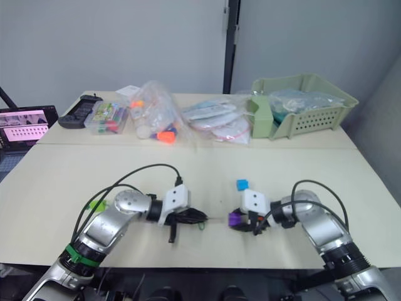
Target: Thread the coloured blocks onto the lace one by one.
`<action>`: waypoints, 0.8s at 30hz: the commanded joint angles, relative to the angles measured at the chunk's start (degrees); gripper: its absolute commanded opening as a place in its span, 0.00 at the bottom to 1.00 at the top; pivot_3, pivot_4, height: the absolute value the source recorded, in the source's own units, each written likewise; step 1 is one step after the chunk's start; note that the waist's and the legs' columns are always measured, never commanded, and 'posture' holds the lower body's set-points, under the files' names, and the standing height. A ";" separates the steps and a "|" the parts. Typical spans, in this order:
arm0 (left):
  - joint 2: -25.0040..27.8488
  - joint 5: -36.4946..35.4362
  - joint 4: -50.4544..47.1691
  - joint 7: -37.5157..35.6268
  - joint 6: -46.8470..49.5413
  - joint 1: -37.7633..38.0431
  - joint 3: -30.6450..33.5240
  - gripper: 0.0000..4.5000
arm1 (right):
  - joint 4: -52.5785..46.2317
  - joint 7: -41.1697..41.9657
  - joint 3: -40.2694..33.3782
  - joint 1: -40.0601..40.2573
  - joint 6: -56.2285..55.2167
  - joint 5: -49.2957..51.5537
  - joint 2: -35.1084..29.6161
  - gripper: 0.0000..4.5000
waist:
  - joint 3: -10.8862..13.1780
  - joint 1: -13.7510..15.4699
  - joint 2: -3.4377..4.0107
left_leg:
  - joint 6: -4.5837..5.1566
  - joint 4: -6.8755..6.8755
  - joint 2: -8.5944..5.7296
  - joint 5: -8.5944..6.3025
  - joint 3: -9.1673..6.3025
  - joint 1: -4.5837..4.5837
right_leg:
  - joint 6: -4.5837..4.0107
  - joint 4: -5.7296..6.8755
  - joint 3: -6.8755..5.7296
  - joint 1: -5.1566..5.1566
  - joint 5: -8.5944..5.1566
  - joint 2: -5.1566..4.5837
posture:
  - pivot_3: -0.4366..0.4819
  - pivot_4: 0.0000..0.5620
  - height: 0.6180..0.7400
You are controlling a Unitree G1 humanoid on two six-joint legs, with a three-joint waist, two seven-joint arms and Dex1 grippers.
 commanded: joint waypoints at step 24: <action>1.58 1.54 -3.66 0.77 4.00 -2.95 -1.42 0.00 | -3.79 -0.06 -0.68 -0.04 3.20 -0.81 0.12 0.30 | 0.00 0.00 0.00 | 0.00 0.00 -0.01 0.00 0.00 -0.01 | 0.00 0.00 0.00 -0.01 0.00 0.00 | 0.48 0.27 1.00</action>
